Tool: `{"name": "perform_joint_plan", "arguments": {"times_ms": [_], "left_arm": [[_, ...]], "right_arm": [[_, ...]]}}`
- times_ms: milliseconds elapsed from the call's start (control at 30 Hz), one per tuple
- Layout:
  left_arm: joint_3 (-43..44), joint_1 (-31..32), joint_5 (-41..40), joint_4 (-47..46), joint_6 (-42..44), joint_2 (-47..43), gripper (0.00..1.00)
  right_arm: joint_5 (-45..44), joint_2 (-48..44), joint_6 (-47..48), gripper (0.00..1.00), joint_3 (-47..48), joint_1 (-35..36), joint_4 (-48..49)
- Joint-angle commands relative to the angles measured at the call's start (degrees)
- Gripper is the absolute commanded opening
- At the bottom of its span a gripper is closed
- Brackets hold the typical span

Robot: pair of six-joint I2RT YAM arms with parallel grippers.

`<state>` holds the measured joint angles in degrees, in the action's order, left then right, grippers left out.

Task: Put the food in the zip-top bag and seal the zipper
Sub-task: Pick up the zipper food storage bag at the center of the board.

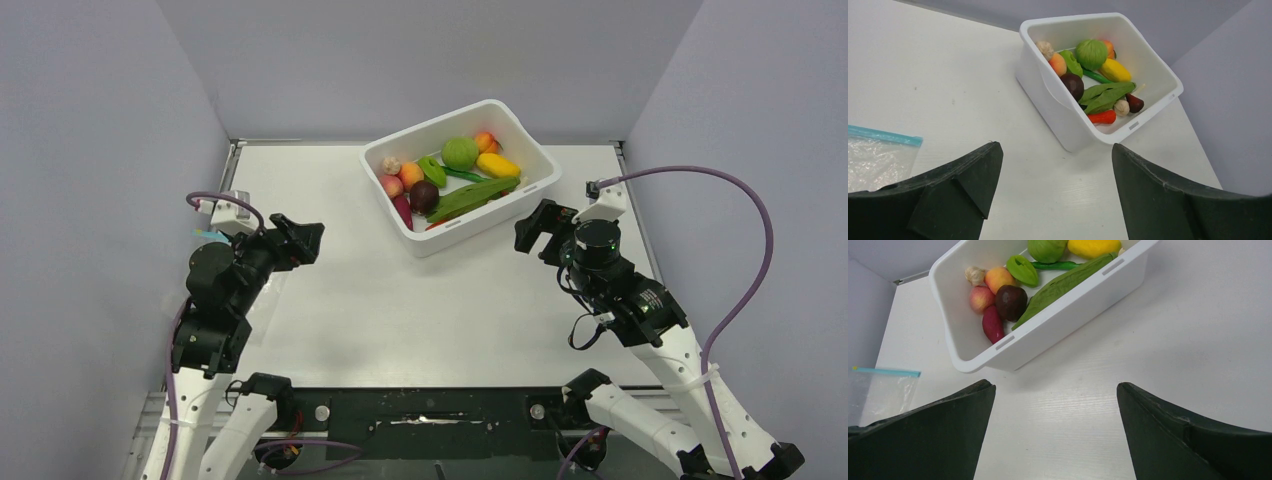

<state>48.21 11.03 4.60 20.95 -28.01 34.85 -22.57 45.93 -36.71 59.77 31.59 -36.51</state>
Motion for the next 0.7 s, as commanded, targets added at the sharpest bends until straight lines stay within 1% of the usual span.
{"name": "perform_joint_plan", "arguments": {"times_ms": [0,167,333,433,567,633,667], "left_arm": [[-0.1,-0.3,-2.8,-1.0,0.9,-0.7,0.8],[-1.2,-0.4,-7.5,0.1,0.3,3.0,0.8],[-0.1,-0.5,-18.2,3.2,-3.4,9.5,0.8],[1.2,-0.6,-25.9,4.7,-6.4,14.0,0.74],[1.6,-1.8,-34.2,1.9,-9.5,20.5,0.66],[1.4,-4.1,-36.3,0.5,-12.9,23.2,0.64],[1.6,-5.9,-35.8,0.2,-14.5,24.4,0.6]], "right_arm": [[-1.6,-0.8,-0.6,0.98,0.3,0.4,2.9],[-1.6,-0.1,-0.3,0.98,0.3,0.4,3.0],[-0.9,0.6,-0.1,0.98,0.7,0.3,3.3],[-0.4,0.2,0.3,0.98,0.2,0.4,4.2],[1.1,-0.6,0.5,0.98,0.0,0.4,4.8],[2.7,-1.8,1.0,0.98,-1.3,0.4,5.9],[3.9,-2.5,1.4,0.98,-2.1,0.4,6.8]]}}
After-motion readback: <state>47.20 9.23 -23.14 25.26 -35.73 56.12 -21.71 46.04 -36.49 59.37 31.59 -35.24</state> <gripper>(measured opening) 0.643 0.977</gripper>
